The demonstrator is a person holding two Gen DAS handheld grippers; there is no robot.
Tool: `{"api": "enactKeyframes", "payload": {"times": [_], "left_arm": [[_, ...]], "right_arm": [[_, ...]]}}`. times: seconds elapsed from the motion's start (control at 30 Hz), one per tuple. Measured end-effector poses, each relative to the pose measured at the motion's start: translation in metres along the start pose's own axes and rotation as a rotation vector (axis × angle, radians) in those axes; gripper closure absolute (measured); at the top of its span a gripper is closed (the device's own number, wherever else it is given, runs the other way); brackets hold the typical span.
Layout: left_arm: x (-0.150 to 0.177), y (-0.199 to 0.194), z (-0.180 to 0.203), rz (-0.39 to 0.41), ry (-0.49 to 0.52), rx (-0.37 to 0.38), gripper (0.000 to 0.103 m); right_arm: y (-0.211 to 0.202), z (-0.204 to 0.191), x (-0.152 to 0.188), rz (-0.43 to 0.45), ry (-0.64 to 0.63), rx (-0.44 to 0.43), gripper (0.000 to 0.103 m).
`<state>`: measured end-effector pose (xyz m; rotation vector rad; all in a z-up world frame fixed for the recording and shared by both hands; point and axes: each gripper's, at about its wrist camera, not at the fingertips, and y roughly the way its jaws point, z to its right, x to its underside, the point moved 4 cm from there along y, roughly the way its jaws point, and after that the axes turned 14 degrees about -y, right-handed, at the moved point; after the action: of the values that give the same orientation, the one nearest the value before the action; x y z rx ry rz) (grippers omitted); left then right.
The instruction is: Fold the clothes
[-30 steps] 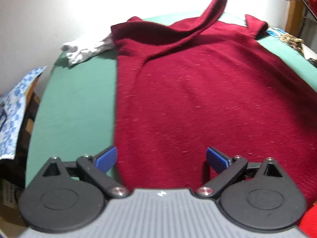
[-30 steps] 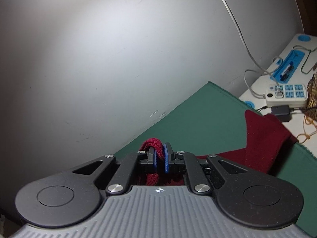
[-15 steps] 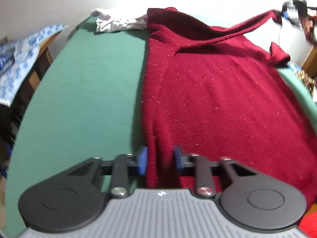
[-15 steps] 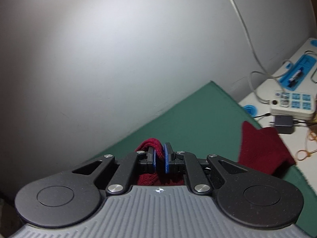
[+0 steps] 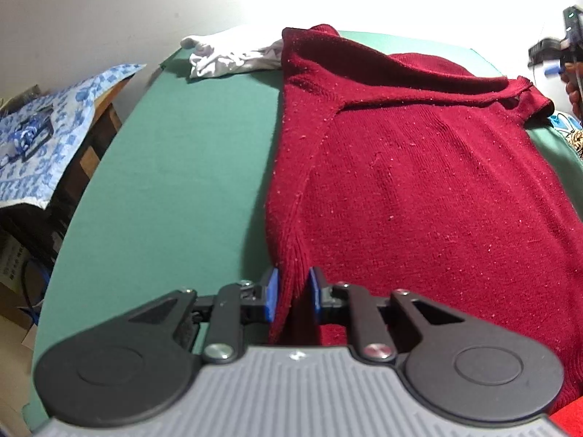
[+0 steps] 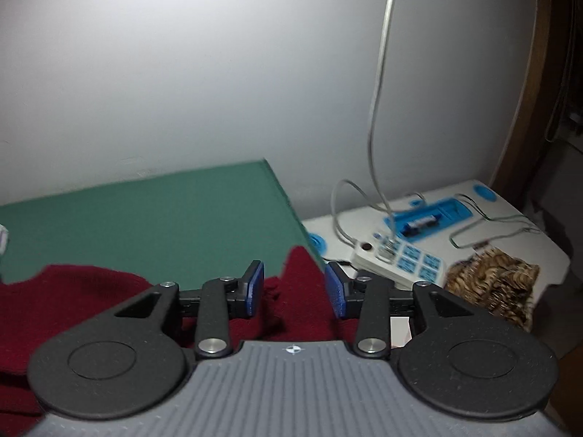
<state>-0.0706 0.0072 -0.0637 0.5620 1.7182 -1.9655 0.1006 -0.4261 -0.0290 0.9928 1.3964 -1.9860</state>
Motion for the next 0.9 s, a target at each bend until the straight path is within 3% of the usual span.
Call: {"api": "enactKeyframes", "payload": {"times": [0.1, 0.2, 0.27, 0.33, 0.4, 0.43, 0.67, 0.8, 0.87, 0.9], "left_arm": [[-0.001, 0.003, 0.004, -0.017, 0.007, -0.013, 0.088], [-0.003, 0.003, 0.009, -0.018, 0.015, -0.029, 0.088], [-0.003, 0.002, 0.012, -0.015, 0.019, -0.042, 0.088], [-0.003, 0.002, 0.015, -0.011, 0.022, -0.055, 0.089], [-0.003, 0.001, 0.017, -0.007, 0.022, -0.065, 0.090], [-0.003, 0.001, 0.018, -0.005, 0.018, -0.068, 0.090], [-0.005, -0.006, 0.024, -0.004, 0.004, -0.048, 0.091], [0.001, -0.003, 0.033, -0.034, 0.009, -0.012, 0.091], [0.005, 0.000, 0.040, -0.046, 0.038, -0.007, 0.090], [0.008, 0.002, 0.043, -0.046, 0.060, -0.012, 0.089]], "right_arm": [[-0.026, -0.055, -0.007, 0.108, -0.128, -0.344, 0.062], [-0.039, -0.139, -0.004, 0.200, -0.422, -0.520, 0.052], [-0.037, -0.183, 0.005, 0.244, -0.594, -0.519, 0.043], [-0.027, -0.215, 0.013, 0.255, -0.714, -0.504, 0.046], [-0.007, -0.232, 0.018, 0.224, -0.799, -0.497, 0.072], [-0.001, -0.236, 0.018, 0.213, -0.817, -0.496, 0.102], [0.023, -0.241, -0.001, 0.213, -0.772, -0.443, 0.099], [0.040, -0.232, 0.009, 0.152, -0.666, -0.376, 0.095], [0.048, -0.223, 0.013, 0.140, -0.600, -0.329, 0.071], [0.048, -0.220, 0.015, 0.126, -0.562, -0.339, 0.064]]}}
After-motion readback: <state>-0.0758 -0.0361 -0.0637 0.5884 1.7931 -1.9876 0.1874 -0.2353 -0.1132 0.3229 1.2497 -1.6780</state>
